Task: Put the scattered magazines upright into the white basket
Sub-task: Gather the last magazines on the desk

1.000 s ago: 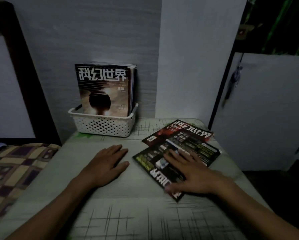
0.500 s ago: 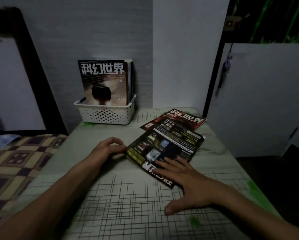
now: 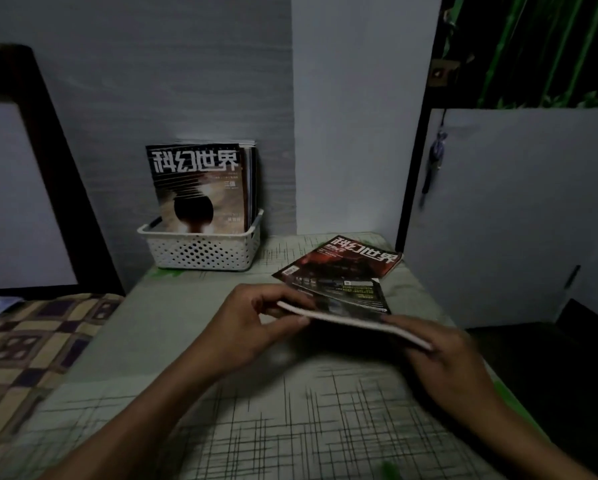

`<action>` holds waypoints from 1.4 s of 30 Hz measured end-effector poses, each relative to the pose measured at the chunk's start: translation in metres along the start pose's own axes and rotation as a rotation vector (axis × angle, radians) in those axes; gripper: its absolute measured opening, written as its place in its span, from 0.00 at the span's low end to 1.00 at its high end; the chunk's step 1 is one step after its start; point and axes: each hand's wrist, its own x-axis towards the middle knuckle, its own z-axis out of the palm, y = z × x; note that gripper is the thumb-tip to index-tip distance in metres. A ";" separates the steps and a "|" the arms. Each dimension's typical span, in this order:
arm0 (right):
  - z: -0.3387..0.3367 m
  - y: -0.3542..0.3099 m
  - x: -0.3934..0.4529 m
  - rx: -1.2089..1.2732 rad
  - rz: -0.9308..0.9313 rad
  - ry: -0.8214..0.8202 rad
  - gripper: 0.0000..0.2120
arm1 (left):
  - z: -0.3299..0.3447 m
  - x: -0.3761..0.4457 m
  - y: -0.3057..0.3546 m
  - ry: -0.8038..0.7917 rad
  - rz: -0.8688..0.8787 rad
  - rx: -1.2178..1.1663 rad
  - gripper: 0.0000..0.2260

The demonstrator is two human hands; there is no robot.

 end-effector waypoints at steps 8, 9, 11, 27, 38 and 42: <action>-0.010 -0.076 0.084 0.557 -0.043 0.142 0.06 | -0.024 0.004 -0.001 0.460 -0.136 -0.214 0.11; -0.002 -0.078 0.089 0.604 -0.007 0.125 0.07 | -0.028 0.002 -0.001 0.500 -0.145 -0.198 0.08; 0.018 -0.070 0.093 0.631 0.078 -0.008 0.15 | -0.037 -0.005 -0.009 0.589 -0.180 -0.088 0.05; 0.120 -0.105 0.260 0.640 0.222 -0.063 0.15 | -0.135 0.121 -0.055 1.062 0.000 -0.135 0.09; 0.239 -0.057 0.311 0.544 0.242 -0.085 0.21 | -0.192 0.159 -0.179 0.993 -0.322 0.203 0.12; 0.238 -0.057 0.312 0.208 0.150 -0.069 0.14 | -0.203 0.151 -0.185 0.899 -0.376 0.286 0.11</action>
